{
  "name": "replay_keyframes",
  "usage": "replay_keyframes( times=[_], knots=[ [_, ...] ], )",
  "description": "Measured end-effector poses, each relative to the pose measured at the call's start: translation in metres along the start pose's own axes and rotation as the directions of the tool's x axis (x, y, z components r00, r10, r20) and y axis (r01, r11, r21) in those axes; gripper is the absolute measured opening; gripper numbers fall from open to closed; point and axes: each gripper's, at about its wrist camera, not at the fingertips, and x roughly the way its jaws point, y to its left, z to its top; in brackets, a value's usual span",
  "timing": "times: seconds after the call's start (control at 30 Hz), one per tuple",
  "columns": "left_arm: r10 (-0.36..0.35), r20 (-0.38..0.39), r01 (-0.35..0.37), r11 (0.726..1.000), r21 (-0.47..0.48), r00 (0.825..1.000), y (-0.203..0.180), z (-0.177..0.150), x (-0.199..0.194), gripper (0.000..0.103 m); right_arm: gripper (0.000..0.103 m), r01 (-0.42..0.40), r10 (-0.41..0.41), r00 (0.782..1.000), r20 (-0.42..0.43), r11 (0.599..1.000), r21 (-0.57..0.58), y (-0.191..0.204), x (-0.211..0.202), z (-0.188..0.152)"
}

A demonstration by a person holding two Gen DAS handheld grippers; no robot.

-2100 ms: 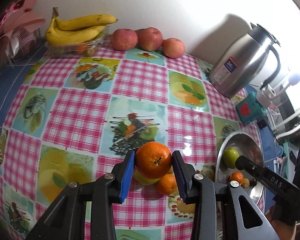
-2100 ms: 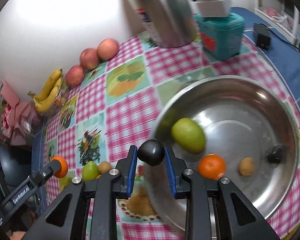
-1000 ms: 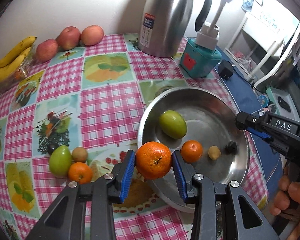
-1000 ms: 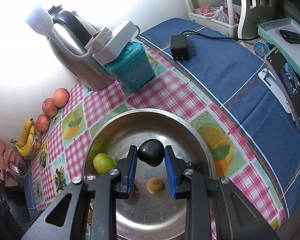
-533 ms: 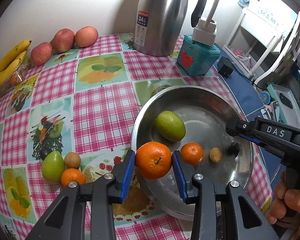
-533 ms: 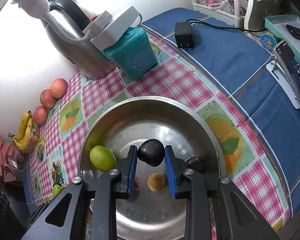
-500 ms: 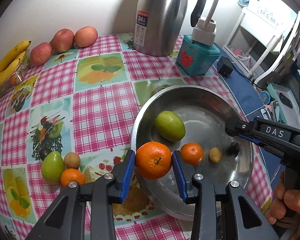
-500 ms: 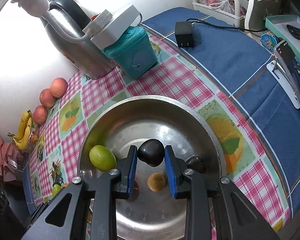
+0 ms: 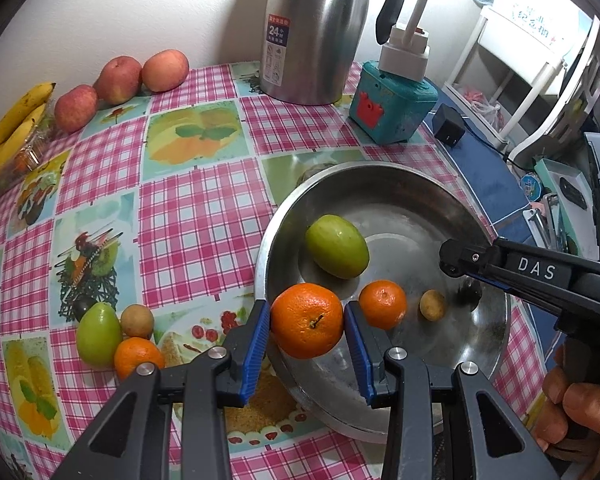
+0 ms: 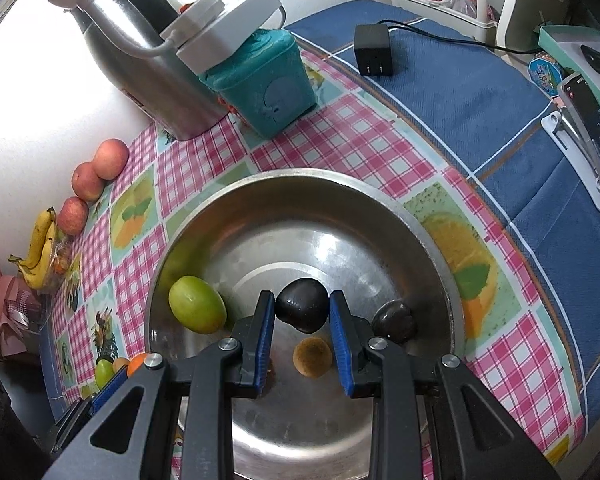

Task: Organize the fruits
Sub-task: 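Carry the tangerine over the steel bowl while the right tool carries the plum there, then open the left tool to drop the tangerine while the right tool releases the plum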

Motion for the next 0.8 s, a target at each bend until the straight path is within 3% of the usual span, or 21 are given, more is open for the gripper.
replay_keyframes(
  times=[0.43,0.53,0.57,0.8],
  knots=[
    [-0.005,0.007,0.005,1.000,0.000,1.000,0.000,0.001,-0.004,0.049,0.030,0.021,-0.021,1.000,-0.013,1.000,-0.010,0.003,0.002,0.001],
    [-0.003,0.008,0.003,1.000,-0.005,1.000,0.001,0.002,-0.005,0.051,0.035,0.029,-0.030,1.000,-0.009,0.999,-0.015,0.003,0.001,0.002],
    [-0.003,0.008,0.003,1.000,-0.008,1.000,0.002,0.002,-0.006,0.054,0.041,0.033,-0.033,0.999,-0.005,0.999,-0.018,0.003,0.000,0.002],
    [0.033,-0.008,-0.033,0.998,-0.046,0.999,0.014,0.003,-0.007,0.073,0.043,0.050,-0.050,0.999,0.004,0.998,-0.040,0.007,-0.004,0.003]
  ],
)
